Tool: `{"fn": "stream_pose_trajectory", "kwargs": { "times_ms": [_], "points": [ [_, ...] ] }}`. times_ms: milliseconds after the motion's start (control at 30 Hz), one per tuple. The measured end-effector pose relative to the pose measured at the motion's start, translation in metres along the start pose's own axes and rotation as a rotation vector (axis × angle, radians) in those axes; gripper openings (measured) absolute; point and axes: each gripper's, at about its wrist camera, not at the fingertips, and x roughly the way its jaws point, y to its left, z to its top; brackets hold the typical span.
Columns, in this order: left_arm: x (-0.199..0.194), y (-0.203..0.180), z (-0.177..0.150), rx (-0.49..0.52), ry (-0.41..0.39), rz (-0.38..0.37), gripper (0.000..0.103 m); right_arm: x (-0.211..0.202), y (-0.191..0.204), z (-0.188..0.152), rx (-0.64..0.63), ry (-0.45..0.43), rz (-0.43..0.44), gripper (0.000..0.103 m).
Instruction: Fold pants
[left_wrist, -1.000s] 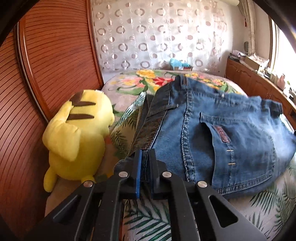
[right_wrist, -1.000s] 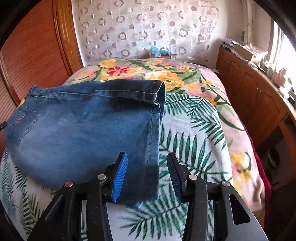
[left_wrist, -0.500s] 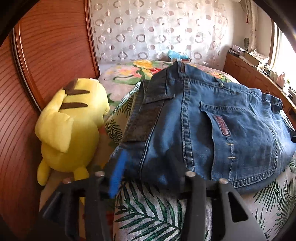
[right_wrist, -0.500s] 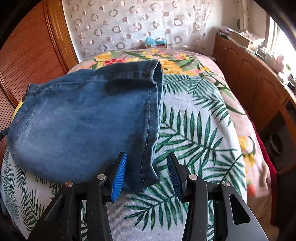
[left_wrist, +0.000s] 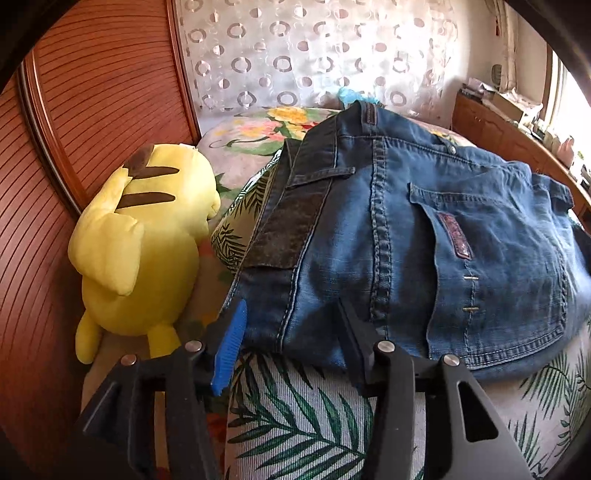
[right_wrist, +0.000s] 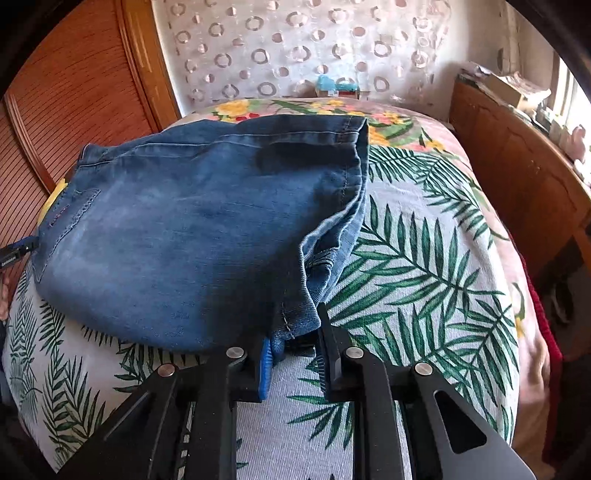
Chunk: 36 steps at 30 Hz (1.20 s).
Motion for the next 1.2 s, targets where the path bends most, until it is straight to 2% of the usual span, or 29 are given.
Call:
{"fn": "stream_pose_trajectory", "kwargs": {
  "times_ms": [133, 267, 333, 367, 400, 433, 500, 867, 1200],
  "points": [
    [0.004, 0.005, 0.003, -0.025, -0.001, -0.008, 0.053, -0.002, 0.003, -0.003, -0.006, -0.028, 0.002, 0.017],
    [0.007, 0.011, 0.004, -0.034, 0.0, -0.039, 0.052, -0.009, 0.002, -0.004, 0.0, -0.062, 0.004, 0.016],
    [0.006, 0.013, 0.005, -0.04, 0.001, -0.043, 0.04, -0.012, 0.002, -0.004, -0.002, -0.075, 0.004, 0.016],
    [0.005, 0.013, 0.005, -0.035, 0.0, -0.036, 0.025, -0.014, 0.003, -0.004, -0.004, -0.084, 0.003, 0.016],
    [0.005, 0.013, 0.006, -0.037, 0.008, -0.058, 0.015, -0.017, 0.003, -0.004, -0.01, -0.092, 0.003, 0.015],
    [0.003, 0.013, 0.006, -0.043, 0.013, -0.074, 0.013, -0.02, 0.004, -0.003, -0.014, -0.102, -0.001, 0.015],
    [-0.001, 0.007, 0.005, -0.02, 0.006, -0.058, 0.006, -0.026, 0.006, -0.002, -0.025, -0.128, -0.015, 0.014],
    [-0.052, 0.002, -0.004, 0.012, -0.074, -0.046, 0.004, -0.077, 0.013, -0.006, -0.073, -0.247, -0.066, 0.013],
    [-0.094, -0.008, -0.016, 0.029, -0.142, -0.074, 0.004, -0.113, 0.011, -0.036, -0.059, -0.298, -0.104, 0.013]
  ]
}}
